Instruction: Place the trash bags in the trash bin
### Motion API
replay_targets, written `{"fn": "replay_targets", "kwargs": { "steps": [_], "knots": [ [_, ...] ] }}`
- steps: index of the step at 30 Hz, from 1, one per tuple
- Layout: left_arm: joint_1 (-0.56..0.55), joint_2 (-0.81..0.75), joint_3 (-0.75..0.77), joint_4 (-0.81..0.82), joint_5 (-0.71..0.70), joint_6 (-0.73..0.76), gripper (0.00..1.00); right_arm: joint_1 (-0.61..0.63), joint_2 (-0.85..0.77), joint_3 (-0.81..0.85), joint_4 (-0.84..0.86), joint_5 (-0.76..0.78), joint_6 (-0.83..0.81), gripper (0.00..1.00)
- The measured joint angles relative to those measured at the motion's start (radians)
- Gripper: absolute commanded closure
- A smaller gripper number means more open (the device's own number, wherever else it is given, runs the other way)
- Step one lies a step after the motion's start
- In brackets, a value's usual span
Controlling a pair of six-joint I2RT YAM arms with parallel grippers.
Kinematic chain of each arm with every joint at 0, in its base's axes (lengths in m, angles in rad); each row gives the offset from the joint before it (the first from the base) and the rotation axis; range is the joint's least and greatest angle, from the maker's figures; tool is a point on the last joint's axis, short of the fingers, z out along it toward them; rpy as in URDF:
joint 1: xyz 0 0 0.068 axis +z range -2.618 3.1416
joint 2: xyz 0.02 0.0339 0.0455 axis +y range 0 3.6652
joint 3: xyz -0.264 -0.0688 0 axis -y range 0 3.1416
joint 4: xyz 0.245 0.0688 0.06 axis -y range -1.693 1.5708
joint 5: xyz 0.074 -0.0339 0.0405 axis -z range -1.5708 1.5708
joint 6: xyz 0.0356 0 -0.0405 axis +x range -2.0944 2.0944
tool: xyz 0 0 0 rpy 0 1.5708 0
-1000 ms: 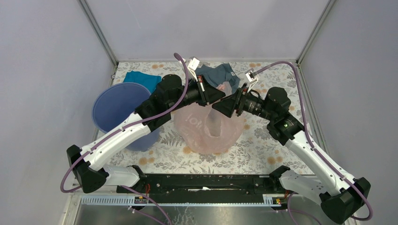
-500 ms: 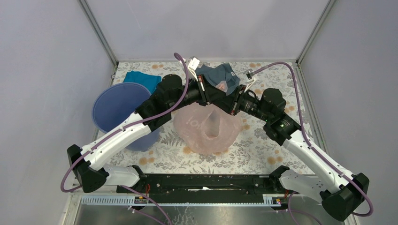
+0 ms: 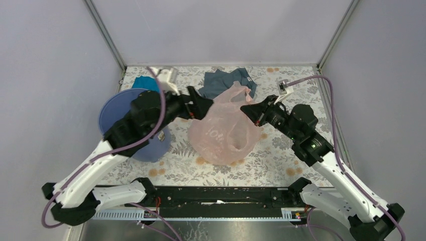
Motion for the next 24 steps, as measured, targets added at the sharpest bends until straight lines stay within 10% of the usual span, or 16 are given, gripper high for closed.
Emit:
{"fn": "replay_targets", "kwargs": {
  "steps": [11, 24],
  "knots": [
    [0.135, 0.039, 0.121, -0.491, -0.547, 0.032, 0.04, 0.0, -0.219, 0.079, -0.266, 0.212, -0.142, 1.0],
    [0.192, 0.161, 0.022, -0.602, -0.531, 0.029, 0.76, 0.0, -0.293, 0.162, -0.405, 0.317, -0.219, 1.0]
  ]
}}
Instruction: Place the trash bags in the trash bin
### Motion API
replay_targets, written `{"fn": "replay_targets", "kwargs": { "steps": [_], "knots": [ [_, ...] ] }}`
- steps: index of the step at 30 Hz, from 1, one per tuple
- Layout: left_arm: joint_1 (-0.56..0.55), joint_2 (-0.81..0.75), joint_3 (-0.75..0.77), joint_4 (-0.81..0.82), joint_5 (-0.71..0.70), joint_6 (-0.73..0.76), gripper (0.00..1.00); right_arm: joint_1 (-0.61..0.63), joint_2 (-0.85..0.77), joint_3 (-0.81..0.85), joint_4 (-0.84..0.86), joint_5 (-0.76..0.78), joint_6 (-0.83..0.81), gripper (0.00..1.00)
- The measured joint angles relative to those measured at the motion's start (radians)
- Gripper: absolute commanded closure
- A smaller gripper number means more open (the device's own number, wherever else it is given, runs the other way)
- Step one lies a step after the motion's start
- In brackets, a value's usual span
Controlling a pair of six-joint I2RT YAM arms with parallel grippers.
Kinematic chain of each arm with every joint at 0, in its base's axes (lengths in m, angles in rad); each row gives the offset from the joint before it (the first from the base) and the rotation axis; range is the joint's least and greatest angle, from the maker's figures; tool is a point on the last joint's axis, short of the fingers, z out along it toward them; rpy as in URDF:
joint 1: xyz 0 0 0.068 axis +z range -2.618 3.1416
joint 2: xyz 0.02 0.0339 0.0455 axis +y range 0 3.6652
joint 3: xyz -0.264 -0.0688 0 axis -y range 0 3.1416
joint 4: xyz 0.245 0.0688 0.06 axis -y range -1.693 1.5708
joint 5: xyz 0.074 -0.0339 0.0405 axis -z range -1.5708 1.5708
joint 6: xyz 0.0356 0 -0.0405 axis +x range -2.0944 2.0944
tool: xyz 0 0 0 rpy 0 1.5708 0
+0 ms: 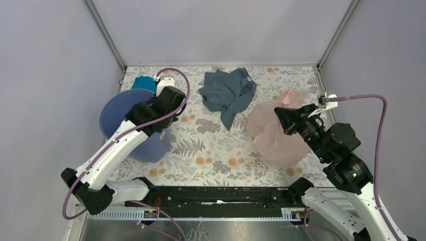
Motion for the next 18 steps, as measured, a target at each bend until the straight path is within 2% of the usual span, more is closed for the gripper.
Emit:
{"fn": "replay_targets", "kwargs": {
  "steps": [4, 8, 11, 18],
  "knots": [
    [0.0, 0.001, 0.006, -0.012, 0.034, 0.015, 0.9, 0.0, 0.0, 0.025, -0.045, 0.022, -0.023, 1.0],
    [0.001, 0.004, 0.034, -0.034, 0.087, 0.032, 0.92, 0.0, -0.002, 0.085, -0.064, 0.046, -0.053, 1.0],
    [-0.003, 0.005, 0.053, -0.039, 0.129, 0.035, 1.0, 0.0, -0.009, 0.122, -0.068, 0.068, -0.072, 1.0],
    [-0.03, 0.006, 0.109, -0.042, 0.272, 0.049, 1.0, 0.0, -0.023, 0.141, -0.078, 0.087, -0.09, 1.0]
  ]
}}
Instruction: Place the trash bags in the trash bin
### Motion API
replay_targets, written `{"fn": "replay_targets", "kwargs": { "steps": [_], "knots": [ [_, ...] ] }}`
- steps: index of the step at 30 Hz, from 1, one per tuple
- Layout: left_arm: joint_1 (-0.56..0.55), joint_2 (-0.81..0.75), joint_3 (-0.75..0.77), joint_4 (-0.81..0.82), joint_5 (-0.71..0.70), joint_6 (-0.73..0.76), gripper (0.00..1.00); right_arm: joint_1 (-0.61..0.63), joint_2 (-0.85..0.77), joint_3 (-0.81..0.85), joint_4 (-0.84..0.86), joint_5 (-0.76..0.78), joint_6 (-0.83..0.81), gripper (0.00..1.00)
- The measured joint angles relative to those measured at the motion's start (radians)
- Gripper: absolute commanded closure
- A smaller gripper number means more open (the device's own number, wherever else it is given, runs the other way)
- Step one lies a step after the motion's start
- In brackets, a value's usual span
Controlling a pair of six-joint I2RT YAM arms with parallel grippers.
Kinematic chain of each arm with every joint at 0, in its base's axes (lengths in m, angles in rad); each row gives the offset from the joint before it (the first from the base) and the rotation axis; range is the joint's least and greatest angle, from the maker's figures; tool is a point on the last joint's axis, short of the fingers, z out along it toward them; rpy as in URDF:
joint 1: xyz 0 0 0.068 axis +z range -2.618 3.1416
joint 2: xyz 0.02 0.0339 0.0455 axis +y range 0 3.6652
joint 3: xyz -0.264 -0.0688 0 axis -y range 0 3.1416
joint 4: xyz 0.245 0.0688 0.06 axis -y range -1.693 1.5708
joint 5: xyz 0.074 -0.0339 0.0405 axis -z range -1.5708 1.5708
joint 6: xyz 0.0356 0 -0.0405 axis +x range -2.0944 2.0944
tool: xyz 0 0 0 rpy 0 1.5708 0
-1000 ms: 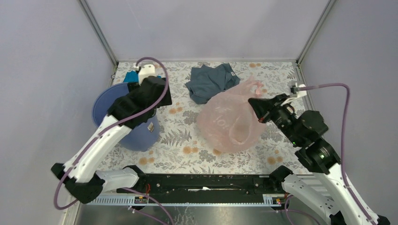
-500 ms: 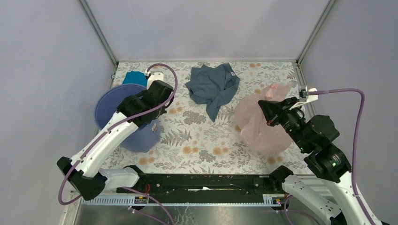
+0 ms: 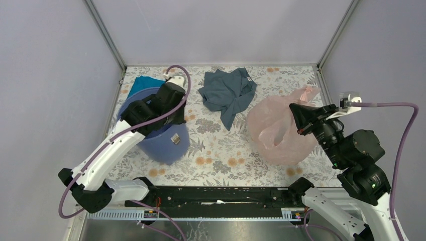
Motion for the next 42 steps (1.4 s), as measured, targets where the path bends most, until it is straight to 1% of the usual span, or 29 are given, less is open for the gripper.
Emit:
{"fn": "replay_targets", "kwargs": {
  "steps": [2, 3, 7, 10, 12, 13, 16, 19, 21, 24, 26, 30, 33, 35, 38, 42],
  "knots": [
    [-0.057, 0.009, 0.017, 0.009, 0.051, 0.007, 1.0, 0.0, 0.0, 0.001, -0.011, 0.002, -0.002, 1.0],
    [-0.111, 0.023, 0.035, 0.01, 0.066, 0.012, 1.0, 0.0, 0.0, 0.003, -0.014, 0.005, -0.002, 1.0],
    [-0.379, 0.149, 0.142, 0.057, 0.091, 0.026, 1.0, 0.0, 0.002, 0.035, -0.034, 0.016, -0.014, 1.0],
    [-0.484, 0.253, 0.189, 0.104, 0.11, 0.043, 1.0, 0.0, 0.001, 0.079, -0.04, 0.037, -0.032, 1.0],
    [-0.528, 0.286, 0.203, 0.113, 0.107, 0.05, 1.0, 0.0, 0.0, 0.117, -0.05, 0.055, -0.048, 1.0],
    [-0.54, 0.302, 0.212, 0.114, 0.105, 0.054, 0.98, 0.0, -0.002, 0.142, -0.058, 0.065, -0.058, 1.0],
    [-0.569, 0.334, 0.226, 0.126, 0.11, 0.076, 0.86, 0.0, -0.012, 0.2, -0.069, 0.095, -0.084, 1.0],
    [-0.579, 0.344, 0.226, 0.166, 0.138, 0.084, 0.72, 0.0, -0.027, 0.241, -0.073, 0.115, -0.103, 1.0],
    [-0.578, 0.345, 0.226, 0.193, 0.182, 0.084, 0.59, 0.0, -0.03, 0.262, -0.075, 0.122, -0.113, 1.0],
    [-0.583, 0.344, 0.226, 0.238, 0.228, 0.087, 0.34, 0.0, -0.027, 0.286, -0.079, 0.124, -0.122, 1.0],
    [-0.586, 0.336, 0.224, 0.255, 0.245, 0.091, 0.26, 0.0, -0.014, 0.312, -0.081, 0.117, -0.128, 1.0],
    [-0.585, 0.254, 0.158, 0.31, 0.32, 0.11, 0.1, 0.0, 0.048, 0.382, -0.054, 0.079, -0.137, 1.0],
    [-0.585, 0.131, 0.064, 0.381, 0.381, 0.113, 0.02, 0.0, 0.143, 0.476, -0.008, 0.002, -0.129, 1.0],
    [-0.586, 0.023, -0.005, 0.425, 0.399, 0.115, 0.01, 0.0, 0.21, 0.524, 0.053, -0.072, -0.106, 1.0],
    [-0.586, -0.132, -0.086, 0.475, 0.394, 0.118, 0.01, 0.0, 0.305, 0.553, 0.171, -0.2, -0.037, 1.0],
    [-0.586, -0.283, -0.17, 0.507, 0.367, 0.119, 0.01, 0.0, 0.447, 0.566, 0.368, -0.351, 0.11, 1.0]
  ]
}}
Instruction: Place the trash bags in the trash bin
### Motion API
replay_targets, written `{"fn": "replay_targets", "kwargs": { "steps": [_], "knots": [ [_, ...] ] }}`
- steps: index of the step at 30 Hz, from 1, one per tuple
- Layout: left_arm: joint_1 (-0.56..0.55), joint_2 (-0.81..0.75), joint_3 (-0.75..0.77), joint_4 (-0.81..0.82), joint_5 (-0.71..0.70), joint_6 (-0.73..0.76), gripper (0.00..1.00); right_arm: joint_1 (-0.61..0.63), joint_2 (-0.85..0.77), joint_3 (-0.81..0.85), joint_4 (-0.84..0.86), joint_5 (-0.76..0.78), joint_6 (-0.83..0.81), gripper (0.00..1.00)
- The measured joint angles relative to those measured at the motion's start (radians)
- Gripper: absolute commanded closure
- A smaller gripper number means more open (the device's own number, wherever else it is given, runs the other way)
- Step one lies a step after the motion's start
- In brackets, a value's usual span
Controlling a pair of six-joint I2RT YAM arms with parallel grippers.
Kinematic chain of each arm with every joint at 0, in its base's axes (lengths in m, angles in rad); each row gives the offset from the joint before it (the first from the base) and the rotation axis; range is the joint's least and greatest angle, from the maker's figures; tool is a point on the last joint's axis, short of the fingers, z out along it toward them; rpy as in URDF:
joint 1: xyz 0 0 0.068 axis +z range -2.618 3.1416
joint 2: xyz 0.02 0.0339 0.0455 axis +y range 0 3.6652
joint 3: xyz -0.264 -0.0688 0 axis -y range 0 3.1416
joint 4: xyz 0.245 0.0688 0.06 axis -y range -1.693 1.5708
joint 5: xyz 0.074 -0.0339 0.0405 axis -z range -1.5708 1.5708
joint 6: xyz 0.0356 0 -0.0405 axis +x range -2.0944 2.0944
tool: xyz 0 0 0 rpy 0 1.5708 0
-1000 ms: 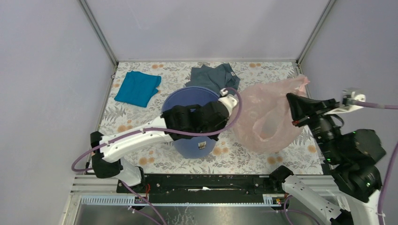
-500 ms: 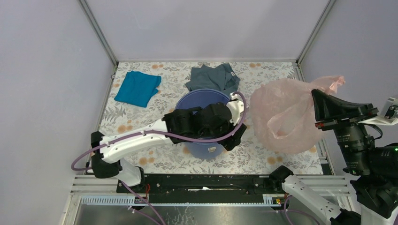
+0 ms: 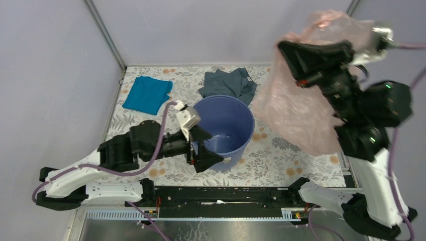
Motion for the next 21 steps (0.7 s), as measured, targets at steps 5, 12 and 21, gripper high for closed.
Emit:
{"fn": "replay_targets", "kwargs": {
  "steps": [5, 12, 21],
  "knots": [
    [0.0, -0.122, -0.064, -0.027, -0.096, -0.003, 0.01, 0.0, 0.2, 0.018, 0.304, -0.182, 0.255, 1.0],
    [0.0, -0.267, -0.109, -0.073, -0.217, -0.03, 0.01, 0.005, 0.355, 0.016, 0.556, -0.277, 0.492, 1.0],
    [0.0, -0.48, -0.111, -0.084, -0.42, -0.09, 0.01, 0.011, 0.005, -0.27, 0.536, -0.188, 0.385, 1.0]
  ]
}}
